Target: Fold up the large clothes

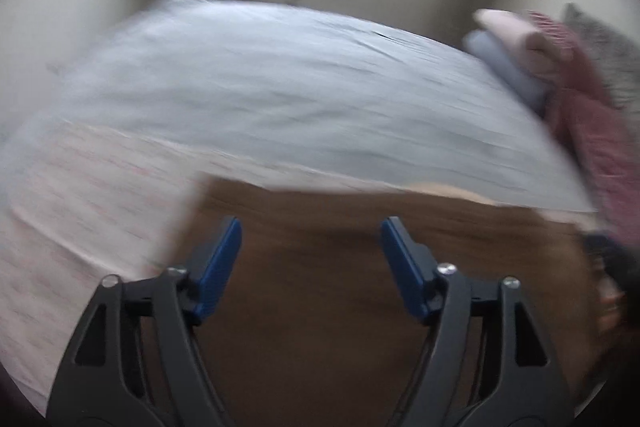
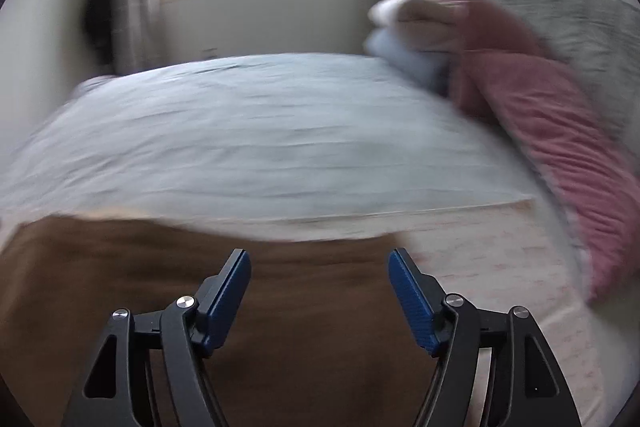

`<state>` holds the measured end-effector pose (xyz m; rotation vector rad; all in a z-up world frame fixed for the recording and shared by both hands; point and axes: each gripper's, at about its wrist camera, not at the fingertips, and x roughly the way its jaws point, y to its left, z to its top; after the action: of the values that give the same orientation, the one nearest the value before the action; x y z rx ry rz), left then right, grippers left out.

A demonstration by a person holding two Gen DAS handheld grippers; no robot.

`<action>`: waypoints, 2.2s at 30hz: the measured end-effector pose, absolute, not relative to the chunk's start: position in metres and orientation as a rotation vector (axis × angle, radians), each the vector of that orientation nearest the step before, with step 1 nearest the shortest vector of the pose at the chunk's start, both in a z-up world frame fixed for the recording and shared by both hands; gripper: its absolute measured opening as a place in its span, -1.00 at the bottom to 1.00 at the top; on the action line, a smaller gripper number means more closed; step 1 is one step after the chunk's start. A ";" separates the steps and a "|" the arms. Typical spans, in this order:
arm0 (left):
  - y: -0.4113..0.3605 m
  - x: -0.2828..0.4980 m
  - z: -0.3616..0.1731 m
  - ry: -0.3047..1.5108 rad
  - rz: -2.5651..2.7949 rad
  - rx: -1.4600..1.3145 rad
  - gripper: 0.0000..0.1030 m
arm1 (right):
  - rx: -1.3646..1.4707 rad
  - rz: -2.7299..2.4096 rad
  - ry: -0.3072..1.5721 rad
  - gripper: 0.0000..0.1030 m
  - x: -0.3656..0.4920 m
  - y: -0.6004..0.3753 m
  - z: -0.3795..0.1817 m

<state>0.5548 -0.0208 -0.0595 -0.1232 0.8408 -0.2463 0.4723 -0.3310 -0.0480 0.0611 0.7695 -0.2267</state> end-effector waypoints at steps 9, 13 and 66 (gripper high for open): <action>-0.032 0.548 -0.108 0.906 -0.237 0.034 0.55 | -0.048 -0.113 0.902 0.47 0.488 -0.280 -0.095; 0.046 0.559 -0.121 0.899 -0.078 0.086 0.58 | 0.042 -0.270 0.939 0.63 0.468 -0.377 -0.108; 0.171 0.216 -0.054 0.950 -0.203 -0.769 -0.52 | 1.173 -0.149 0.699 -0.57 0.083 -0.477 -0.046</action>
<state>0.2158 0.1707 -0.0540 -0.7692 0.9503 -0.2028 0.0827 -0.4771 -0.0463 1.1734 0.6991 -0.1489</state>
